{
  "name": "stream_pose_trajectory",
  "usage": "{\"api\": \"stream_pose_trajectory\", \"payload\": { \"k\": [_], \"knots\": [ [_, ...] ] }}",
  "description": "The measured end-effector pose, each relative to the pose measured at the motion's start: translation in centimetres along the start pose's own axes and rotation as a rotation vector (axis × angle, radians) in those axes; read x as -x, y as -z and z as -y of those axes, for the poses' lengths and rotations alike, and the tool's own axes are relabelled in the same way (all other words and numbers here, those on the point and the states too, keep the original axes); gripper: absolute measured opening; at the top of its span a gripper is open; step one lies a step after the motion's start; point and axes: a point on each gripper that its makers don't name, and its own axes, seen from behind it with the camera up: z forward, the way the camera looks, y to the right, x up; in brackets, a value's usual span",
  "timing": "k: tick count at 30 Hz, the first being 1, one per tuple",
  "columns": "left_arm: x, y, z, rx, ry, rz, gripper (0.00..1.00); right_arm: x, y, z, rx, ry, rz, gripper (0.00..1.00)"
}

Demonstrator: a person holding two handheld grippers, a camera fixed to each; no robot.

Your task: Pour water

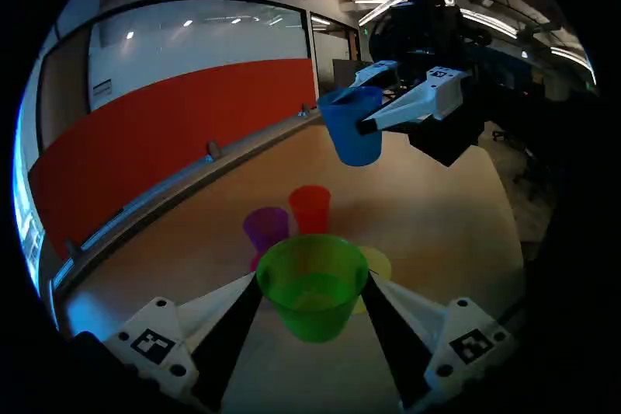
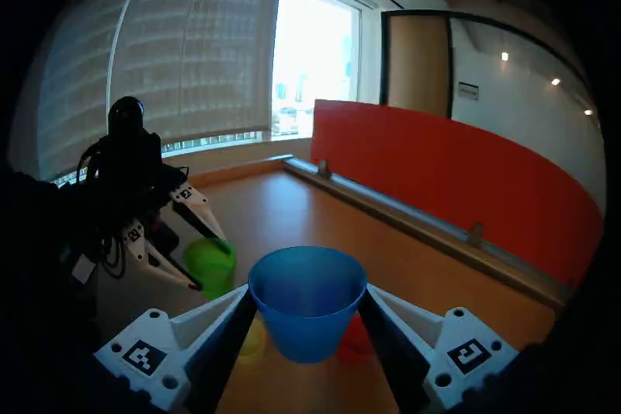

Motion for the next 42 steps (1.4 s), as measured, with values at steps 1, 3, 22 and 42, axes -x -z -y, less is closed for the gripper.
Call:
{"api": "stream_pose_trajectory", "payload": {
  "k": [1, 3, 22, 42],
  "knots": [
    [0.3, 0.0, 0.0, 0.001, -0.003, 0.011, 0.87, 0.4, -0.1, -0.1, -0.001, 0.004, 0.009, 0.89],
    [0.9, -0.1, 0.0, 0.005, -0.008, 0.035, 0.87, 1.3, -0.2, -0.1, -0.002, 0.011, 0.03, 0.89],
    [5.8, -1.2, -0.6, 0.071, -0.022, 0.243, 0.86, 7.0, -1.3, -0.9, -0.025, 0.02, 0.158, 0.9],
    [8.8, -2.6, -0.8, 0.113, -0.005, 0.324, 0.87, 10.7, -2.6, -1.1, -0.049, 0.029, 0.243, 0.9]
  ]
}}
